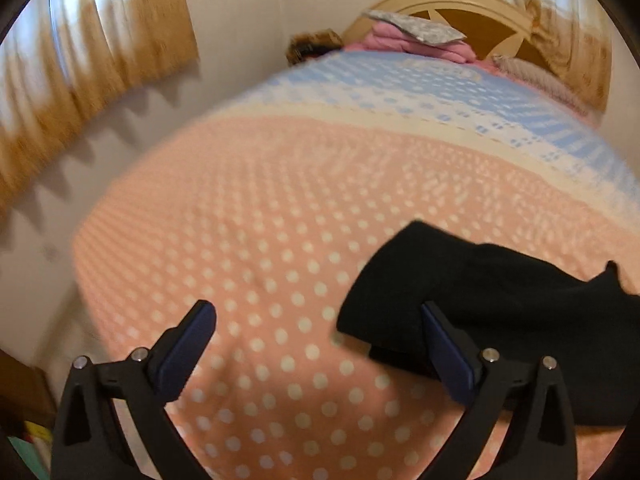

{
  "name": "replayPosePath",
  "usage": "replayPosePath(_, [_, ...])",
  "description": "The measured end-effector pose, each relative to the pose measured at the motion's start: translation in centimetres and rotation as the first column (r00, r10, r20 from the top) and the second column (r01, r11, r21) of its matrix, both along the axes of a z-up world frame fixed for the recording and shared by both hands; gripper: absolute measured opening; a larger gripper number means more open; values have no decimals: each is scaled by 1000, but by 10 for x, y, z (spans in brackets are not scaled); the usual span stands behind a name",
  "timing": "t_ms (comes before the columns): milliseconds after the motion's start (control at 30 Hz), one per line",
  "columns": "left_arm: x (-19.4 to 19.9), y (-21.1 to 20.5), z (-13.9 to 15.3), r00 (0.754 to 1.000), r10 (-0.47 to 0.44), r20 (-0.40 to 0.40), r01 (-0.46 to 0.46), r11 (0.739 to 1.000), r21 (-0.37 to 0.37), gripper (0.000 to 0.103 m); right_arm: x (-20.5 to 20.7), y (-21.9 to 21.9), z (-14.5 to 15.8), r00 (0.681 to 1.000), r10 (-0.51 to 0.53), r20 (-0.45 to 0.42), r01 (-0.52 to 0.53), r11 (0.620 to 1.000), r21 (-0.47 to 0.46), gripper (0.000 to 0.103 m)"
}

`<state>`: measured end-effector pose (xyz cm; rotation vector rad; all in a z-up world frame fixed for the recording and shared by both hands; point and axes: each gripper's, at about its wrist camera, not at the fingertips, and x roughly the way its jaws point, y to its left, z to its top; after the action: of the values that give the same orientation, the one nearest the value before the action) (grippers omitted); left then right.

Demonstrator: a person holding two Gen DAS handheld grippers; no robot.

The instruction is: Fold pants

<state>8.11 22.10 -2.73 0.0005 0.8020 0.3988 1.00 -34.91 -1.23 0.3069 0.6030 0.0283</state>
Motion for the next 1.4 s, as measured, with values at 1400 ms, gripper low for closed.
replayPosePath(1400, [40,-53,-53,984,-180,-10,179,983,-50,103,-16,-89,-1,937,-346,47,347,938,-13,42])
